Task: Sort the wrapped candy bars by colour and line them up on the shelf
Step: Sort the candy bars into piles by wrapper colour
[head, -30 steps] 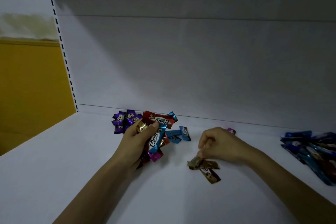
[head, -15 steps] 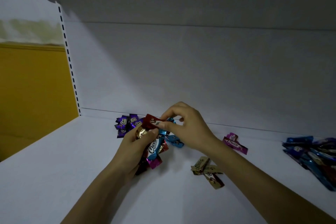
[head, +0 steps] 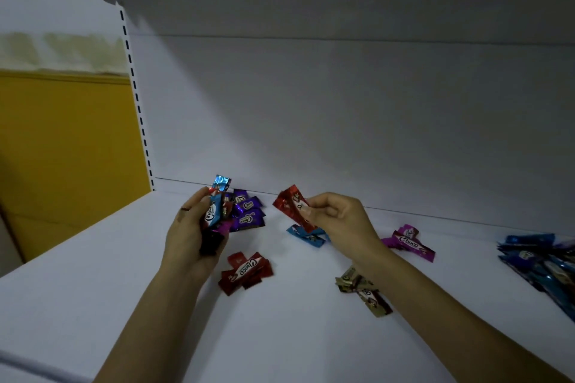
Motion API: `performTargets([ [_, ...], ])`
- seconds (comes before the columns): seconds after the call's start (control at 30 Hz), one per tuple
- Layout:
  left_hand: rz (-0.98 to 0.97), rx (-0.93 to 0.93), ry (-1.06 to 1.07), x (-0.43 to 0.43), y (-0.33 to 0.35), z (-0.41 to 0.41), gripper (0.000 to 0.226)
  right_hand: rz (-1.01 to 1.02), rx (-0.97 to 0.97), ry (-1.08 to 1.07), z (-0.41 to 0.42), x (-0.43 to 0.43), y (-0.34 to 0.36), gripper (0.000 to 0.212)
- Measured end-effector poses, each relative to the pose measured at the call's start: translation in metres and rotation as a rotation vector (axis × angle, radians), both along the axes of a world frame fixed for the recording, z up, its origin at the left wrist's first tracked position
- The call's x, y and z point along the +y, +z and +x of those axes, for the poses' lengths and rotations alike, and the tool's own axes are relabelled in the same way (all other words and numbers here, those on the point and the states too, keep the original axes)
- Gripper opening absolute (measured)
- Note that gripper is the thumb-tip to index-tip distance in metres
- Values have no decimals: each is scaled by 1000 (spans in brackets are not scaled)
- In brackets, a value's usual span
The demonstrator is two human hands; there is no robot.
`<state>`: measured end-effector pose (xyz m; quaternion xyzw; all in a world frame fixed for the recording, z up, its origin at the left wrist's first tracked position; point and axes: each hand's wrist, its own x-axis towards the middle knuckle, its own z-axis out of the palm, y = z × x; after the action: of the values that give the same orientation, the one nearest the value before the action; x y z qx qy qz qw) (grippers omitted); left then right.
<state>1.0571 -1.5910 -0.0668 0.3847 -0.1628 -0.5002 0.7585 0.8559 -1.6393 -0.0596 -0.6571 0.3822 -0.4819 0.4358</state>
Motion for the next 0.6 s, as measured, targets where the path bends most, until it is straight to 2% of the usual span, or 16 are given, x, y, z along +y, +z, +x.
performTargets([
  [0.27, 58, 203, 63, 0, -7, 5, 16, 102, 242, 100, 36, 10, -17, 10],
  [0.47, 41, 181, 64, 0, -10, 5, 19, 24, 435, 114, 54, 13, -19, 6],
  [0.6, 46, 195, 56, 1, -8, 4, 15, -17, 408, 65, 52, 9, -16, 3],
])
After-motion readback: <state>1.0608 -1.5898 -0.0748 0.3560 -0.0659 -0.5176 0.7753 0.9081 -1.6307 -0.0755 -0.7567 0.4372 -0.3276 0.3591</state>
